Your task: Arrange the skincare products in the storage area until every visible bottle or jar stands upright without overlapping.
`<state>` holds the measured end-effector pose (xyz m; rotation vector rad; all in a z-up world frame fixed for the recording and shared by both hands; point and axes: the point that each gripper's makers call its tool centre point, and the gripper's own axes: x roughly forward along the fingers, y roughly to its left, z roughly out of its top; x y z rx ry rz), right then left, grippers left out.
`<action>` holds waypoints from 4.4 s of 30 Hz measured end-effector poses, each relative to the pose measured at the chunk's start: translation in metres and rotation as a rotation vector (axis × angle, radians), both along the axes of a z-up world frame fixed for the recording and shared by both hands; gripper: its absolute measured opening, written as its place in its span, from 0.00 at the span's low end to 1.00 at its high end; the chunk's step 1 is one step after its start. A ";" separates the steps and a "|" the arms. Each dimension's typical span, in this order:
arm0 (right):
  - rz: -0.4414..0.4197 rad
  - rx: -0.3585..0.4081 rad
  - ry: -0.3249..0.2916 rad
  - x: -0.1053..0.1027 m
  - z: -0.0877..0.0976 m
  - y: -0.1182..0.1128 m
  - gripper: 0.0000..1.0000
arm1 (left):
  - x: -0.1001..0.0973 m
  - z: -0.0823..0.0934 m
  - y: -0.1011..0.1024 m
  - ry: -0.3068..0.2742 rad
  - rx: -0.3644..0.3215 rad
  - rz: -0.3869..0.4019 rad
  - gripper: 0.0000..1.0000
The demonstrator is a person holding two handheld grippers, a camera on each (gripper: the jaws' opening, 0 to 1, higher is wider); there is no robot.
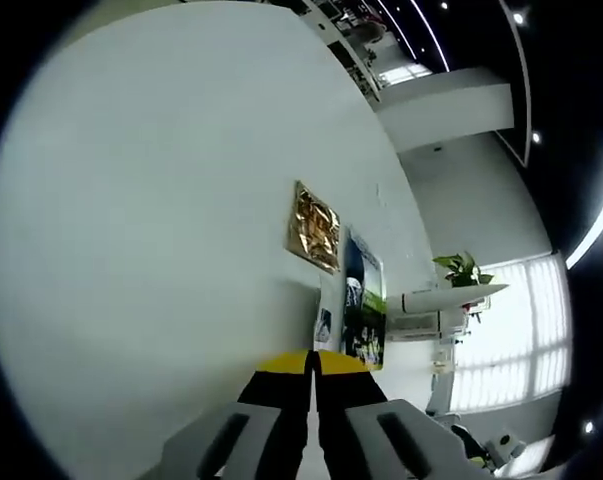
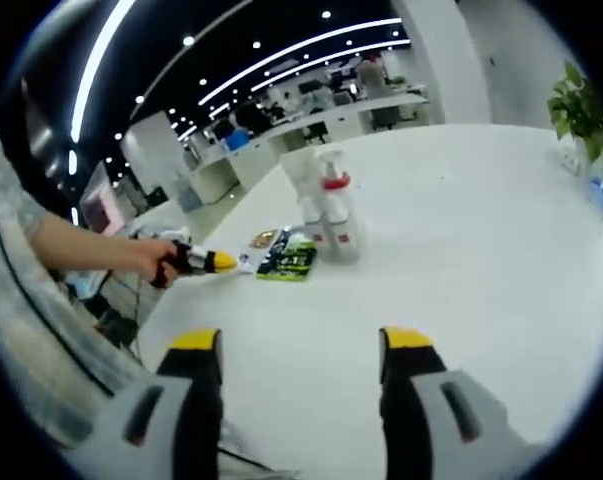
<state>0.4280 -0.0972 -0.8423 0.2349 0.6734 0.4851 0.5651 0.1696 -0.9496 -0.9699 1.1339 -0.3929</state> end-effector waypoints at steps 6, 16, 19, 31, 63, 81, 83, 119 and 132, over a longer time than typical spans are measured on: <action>0.016 -0.002 0.011 0.000 -0.002 0.003 0.62 | 0.001 -0.008 0.006 0.017 0.041 0.007 0.01; 0.006 0.014 0.019 0.002 -0.004 0.002 0.61 | 0.001 -0.015 0.012 0.035 0.080 -0.004 0.02; 0.007 0.018 0.014 0.002 -0.003 0.002 0.60 | 0.002 -0.015 0.013 0.047 0.086 0.003 0.02; -0.006 0.028 0.005 0.000 -0.002 -0.002 0.59 | 0.003 -0.012 0.017 0.049 0.145 -0.014 0.06; -0.013 0.101 -0.023 0.006 0.007 -0.007 0.64 | -0.010 0.046 0.021 -0.300 0.327 0.033 0.45; 0.068 0.110 -0.111 0.052 0.051 -0.003 0.74 | -0.047 0.148 -0.037 -0.661 0.305 0.040 0.67; 0.076 0.110 -0.114 0.055 0.053 -0.003 0.74 | -0.050 0.159 -0.039 -0.693 0.323 0.038 0.69; 0.276 0.189 -0.154 0.035 0.069 0.022 0.99 | -0.142 0.183 -0.044 -0.802 0.514 0.133 0.99; 0.300 0.185 -0.119 0.022 0.062 0.030 0.99 | -0.151 0.174 -0.037 -0.784 0.525 0.150 0.99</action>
